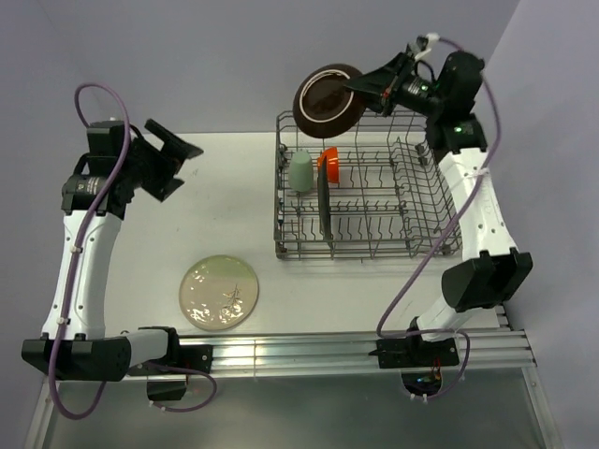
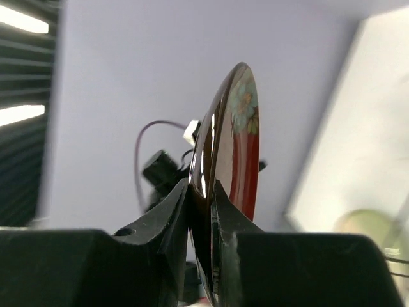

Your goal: Load the mixed dishes into the dish rack

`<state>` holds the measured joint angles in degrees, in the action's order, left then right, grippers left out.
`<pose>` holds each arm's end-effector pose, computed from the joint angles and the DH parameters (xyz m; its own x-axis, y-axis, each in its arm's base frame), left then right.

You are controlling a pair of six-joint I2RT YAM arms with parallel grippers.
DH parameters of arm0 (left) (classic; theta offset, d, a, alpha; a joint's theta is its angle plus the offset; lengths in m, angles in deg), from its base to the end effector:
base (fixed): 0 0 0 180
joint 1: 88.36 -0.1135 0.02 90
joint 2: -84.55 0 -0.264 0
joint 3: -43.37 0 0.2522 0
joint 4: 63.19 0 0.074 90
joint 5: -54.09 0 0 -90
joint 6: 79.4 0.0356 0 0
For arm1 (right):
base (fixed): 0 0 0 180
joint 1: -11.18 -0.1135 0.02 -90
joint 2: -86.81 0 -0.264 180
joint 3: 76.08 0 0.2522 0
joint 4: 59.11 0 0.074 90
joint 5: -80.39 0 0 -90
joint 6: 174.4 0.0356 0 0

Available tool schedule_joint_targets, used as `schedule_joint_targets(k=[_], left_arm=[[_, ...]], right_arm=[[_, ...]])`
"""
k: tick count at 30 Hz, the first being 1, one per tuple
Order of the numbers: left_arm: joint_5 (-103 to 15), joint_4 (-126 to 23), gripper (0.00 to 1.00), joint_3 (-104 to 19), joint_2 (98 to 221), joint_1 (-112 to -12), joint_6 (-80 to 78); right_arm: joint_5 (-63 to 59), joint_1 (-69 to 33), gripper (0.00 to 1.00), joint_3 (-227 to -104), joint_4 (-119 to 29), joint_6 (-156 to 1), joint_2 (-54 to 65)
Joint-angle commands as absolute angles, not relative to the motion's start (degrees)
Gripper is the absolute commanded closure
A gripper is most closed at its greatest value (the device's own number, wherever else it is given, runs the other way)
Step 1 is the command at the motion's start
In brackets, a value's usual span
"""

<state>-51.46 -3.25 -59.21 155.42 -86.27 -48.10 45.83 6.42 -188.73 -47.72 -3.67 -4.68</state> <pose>0.2429 -0.0184 0.4443 -0.4773 -0.8063 -0.3494 -0.2630 0.5104 -0.8187 0.3512 0.0587 0.4844 -0.8174 0.4937 -0.2967 -0.3048 0.0663 0.9501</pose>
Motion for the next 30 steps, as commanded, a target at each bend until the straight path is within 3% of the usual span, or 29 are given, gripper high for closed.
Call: schedule_joint_targets(k=[1, 4, 9, 15, 20, 30], left_arm=[[-36.3, 11.0, 0.02, -56.5, 154.1, -83.4, -37.7], [-32.5, 9.5, 0.03, -50.9, 153.4, -81.3, -35.7], [-27.8, 9.3, 0.04, -48.4, 154.6, -76.9, -32.7], [-28.3, 7.7, 0.05, -42.9, 155.5, -76.1, -31.4], [-35.4, 3.4, 0.05, -36.2, 154.3, -76.1, -29.6], [-40.1, 0.8, 0.05, -32.1, 151.9, -76.1, -30.1]], right_arm=[[38.3, 5.8, 1.0, -204.9, -6.2, -36.2, -0.7], [25.3, 5.8, 1.0, -212.4, 10.0, -45.8, -0.7], [10.5, 5.7, 1.0, -201.8, 13.5, -50.4, 5.5], [2.5, 2.2, 1.0, -191.7, 13.9, -52.9, 9.4], [-0.9, -1.6, 1.0, -183.4, 10.0, -54.0, 9.8], [-4.7, -5.6, 1.0, -180.5, 5.4, -57.5, 5.2]])
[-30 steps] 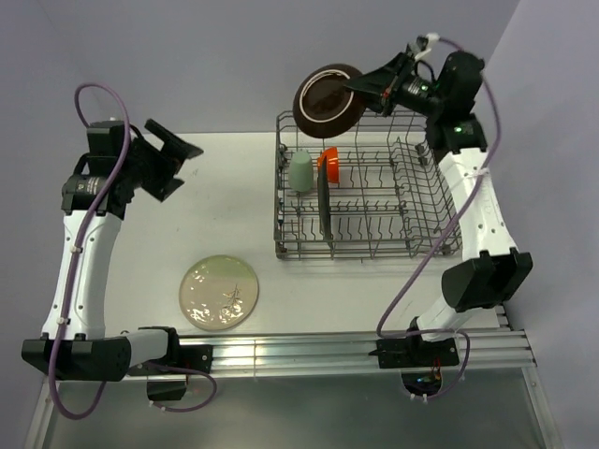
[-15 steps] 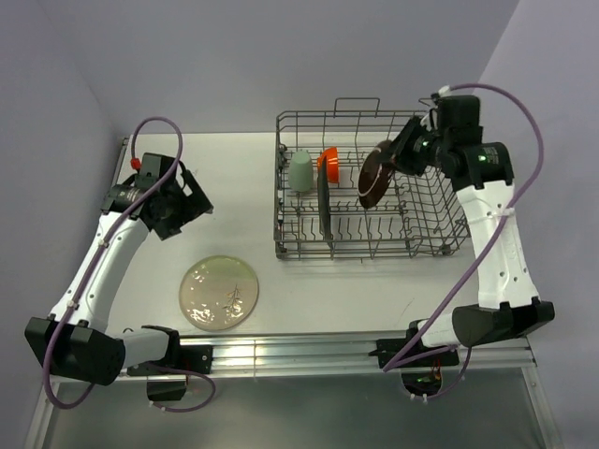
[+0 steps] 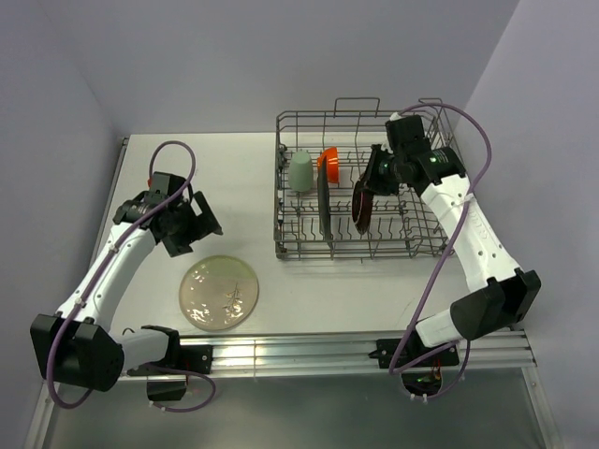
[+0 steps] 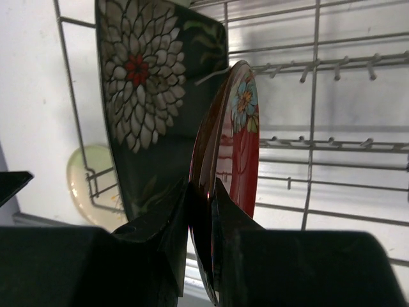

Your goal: Load the mixed dishes into the dish rack

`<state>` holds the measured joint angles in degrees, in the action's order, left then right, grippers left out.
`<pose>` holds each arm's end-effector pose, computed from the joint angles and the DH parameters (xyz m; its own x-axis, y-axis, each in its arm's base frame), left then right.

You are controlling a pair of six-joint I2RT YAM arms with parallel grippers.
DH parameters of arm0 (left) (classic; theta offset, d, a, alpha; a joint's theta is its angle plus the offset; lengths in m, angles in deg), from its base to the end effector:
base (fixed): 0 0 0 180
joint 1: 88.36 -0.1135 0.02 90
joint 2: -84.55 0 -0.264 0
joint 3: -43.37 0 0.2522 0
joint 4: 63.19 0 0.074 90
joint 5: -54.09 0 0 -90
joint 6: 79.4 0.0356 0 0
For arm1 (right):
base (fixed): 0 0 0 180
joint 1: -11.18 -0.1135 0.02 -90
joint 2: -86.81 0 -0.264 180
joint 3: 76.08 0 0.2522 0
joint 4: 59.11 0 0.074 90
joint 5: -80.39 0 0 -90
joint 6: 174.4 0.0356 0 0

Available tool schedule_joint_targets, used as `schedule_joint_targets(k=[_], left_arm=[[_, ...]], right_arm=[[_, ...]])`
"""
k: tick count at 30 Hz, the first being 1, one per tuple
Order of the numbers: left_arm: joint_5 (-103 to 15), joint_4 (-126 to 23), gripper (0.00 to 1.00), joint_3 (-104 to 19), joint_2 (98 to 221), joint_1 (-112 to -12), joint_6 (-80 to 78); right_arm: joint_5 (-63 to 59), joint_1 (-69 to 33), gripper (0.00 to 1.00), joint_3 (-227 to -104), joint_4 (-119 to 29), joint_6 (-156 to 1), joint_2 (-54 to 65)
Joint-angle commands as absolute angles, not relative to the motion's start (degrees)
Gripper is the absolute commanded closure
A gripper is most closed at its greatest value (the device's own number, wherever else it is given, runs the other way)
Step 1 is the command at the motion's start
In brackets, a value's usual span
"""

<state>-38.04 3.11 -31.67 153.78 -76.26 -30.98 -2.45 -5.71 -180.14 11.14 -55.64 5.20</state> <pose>0.2258 -0.0498 0.2905 -0.7874 -0.5095 -0.3470 -0.3947 0.8491 -0.3511 0.2743 0.0879 0.3900 -0.7987 0.2564 -0.5444 0.0181 0.9145 0.4041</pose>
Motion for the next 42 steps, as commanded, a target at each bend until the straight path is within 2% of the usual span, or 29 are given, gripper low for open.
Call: schedule_joint_targets(k=[1, 15, 26, 32, 40, 41, 42], left_arm=[[-40.0, 0.8, 0.05, -32.0, 151.6, -76.1, -30.0], [-41.4, 0.8, 0.05, -29.6, 150.9, -76.1, -31.7], [-42.0, 1.4, 0.07, -28.2, 150.3, -76.1, -34.0], [-40.6, 1.6, 0.07, -26.8, 149.9, -76.1, -35.6], [-38.3, -0.8, 0.07, -24.4, 150.1, -76.1, -35.3], [-38.5, -2.1, 0.07, -23.1, 149.9, -76.1, -35.4], [-38.8, -2.8, 0.07, -22.5, 149.9, -76.1, -35.6]], right_arm=[[-4.7, -5.6, 1.0, -180.7, 5.4, -57.7, 4.9], [-1.8, -6.5, 1.0, -181.5, 3.0, -56.8, 5.2], [0.1, -6.9, 1.0, -177.6, -2.1, -54.5, 4.4], [-0.6, -7.1, 1.0, -171.3, -7.1, -54.0, 2.6], [-8.0, -11.5, 1.0, -159.6, -13.3, -54.4, 5.2], [-8.2, -11.7, 0.95, -159.0, -13.9, -55.1, 5.3], [-8.1, -11.8, 0.68, -158.4, -14.8, -55.8, 5.2]])
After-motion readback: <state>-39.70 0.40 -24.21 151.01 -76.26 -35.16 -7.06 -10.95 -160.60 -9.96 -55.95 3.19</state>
